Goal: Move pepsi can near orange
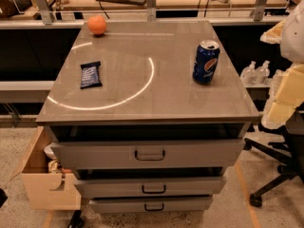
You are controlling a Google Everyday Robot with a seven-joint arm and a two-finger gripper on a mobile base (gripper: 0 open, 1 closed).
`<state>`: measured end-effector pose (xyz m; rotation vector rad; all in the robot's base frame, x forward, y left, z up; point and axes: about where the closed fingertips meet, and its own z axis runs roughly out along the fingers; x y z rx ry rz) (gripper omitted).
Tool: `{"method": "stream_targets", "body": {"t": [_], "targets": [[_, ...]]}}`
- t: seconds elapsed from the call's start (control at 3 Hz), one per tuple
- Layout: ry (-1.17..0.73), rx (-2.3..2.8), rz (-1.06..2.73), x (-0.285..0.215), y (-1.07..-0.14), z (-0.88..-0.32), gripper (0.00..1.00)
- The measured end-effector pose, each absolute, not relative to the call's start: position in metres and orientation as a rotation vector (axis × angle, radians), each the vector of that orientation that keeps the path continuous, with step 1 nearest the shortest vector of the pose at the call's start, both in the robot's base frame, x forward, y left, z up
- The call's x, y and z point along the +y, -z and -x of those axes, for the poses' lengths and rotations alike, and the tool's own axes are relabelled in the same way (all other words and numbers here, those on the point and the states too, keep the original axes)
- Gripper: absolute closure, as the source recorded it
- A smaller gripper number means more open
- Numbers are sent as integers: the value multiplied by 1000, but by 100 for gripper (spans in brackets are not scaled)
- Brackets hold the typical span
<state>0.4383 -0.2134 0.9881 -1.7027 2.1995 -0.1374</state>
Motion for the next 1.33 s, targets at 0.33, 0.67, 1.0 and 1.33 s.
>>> {"method": "stream_targets", "body": {"t": [0.33, 0.67, 1.0, 1.33], "targets": [[138, 2199, 1703, -213, -988, -438, 0], [124, 2164, 1651, -215, -988, -448, 0], [62, 2028, 1505, -221, -989, -490, 0], [-42, 1923, 1360, -224, -989, -524, 0]]}}
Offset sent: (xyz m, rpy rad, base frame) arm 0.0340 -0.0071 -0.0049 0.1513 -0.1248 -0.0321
